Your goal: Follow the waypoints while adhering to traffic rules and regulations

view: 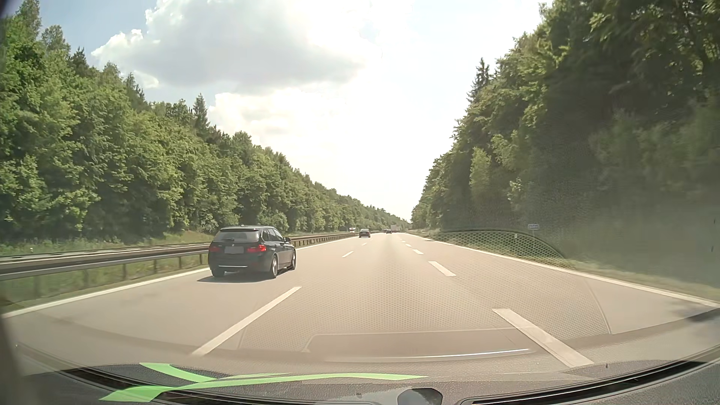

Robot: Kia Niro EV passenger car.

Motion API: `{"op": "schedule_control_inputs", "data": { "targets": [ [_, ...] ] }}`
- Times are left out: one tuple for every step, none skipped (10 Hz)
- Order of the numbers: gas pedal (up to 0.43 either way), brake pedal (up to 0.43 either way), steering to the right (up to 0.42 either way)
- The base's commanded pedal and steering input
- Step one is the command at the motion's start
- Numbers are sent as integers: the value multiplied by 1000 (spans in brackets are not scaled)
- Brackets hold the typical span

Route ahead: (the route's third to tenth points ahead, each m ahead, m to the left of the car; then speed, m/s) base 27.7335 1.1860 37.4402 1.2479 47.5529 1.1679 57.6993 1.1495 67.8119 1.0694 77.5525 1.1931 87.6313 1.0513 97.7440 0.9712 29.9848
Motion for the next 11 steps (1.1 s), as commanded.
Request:
{"op": "schedule_control_inputs", "data": {
  "targets": [
    [370,0,-2],
    [370,0,-2],
    [370,0,-2],
    [370,0,-2],
    [370,0,-2],
    [370,0,-2],
    [370,0,-2],
    [370,0,-2],
    [370,0,-2],
    [370,0,-2],
    [370,0,-3]
  ]
}}
